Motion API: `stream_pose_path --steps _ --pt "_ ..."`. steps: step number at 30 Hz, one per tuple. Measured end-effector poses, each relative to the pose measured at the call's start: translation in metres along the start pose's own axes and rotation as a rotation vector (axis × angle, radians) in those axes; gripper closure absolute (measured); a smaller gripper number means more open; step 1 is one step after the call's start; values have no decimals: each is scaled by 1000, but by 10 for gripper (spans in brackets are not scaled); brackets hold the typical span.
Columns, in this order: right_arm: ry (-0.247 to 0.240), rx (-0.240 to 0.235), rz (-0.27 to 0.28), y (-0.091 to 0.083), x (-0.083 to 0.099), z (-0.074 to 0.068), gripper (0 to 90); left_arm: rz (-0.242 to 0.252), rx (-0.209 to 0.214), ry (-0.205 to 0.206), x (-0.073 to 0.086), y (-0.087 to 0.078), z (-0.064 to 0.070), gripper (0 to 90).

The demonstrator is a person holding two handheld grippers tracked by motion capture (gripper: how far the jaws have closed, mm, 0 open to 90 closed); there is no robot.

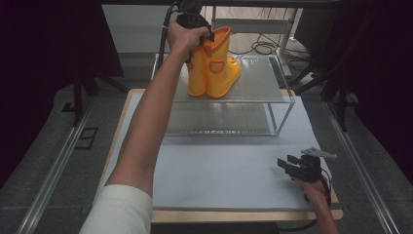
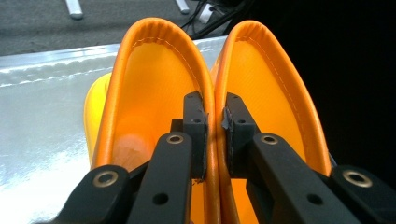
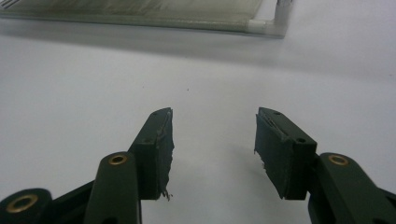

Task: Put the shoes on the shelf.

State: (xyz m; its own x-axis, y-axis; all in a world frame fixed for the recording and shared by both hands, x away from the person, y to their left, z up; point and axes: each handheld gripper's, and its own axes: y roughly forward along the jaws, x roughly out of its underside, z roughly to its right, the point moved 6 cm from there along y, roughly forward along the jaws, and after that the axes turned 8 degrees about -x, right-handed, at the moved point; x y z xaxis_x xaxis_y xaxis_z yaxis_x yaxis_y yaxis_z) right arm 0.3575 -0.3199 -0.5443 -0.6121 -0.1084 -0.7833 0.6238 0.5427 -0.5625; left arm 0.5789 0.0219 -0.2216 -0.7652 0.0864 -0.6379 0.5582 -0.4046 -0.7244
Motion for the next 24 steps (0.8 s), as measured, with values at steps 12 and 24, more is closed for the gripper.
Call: stream_pose_path --steps 12,24 --pt "-4 0 -7 1 1 -1 465 72 13 25 -3 -10 8 545" --pt "-10 -4 -16 3 2 -4 464 126 79 63 4 -58 -4 634"
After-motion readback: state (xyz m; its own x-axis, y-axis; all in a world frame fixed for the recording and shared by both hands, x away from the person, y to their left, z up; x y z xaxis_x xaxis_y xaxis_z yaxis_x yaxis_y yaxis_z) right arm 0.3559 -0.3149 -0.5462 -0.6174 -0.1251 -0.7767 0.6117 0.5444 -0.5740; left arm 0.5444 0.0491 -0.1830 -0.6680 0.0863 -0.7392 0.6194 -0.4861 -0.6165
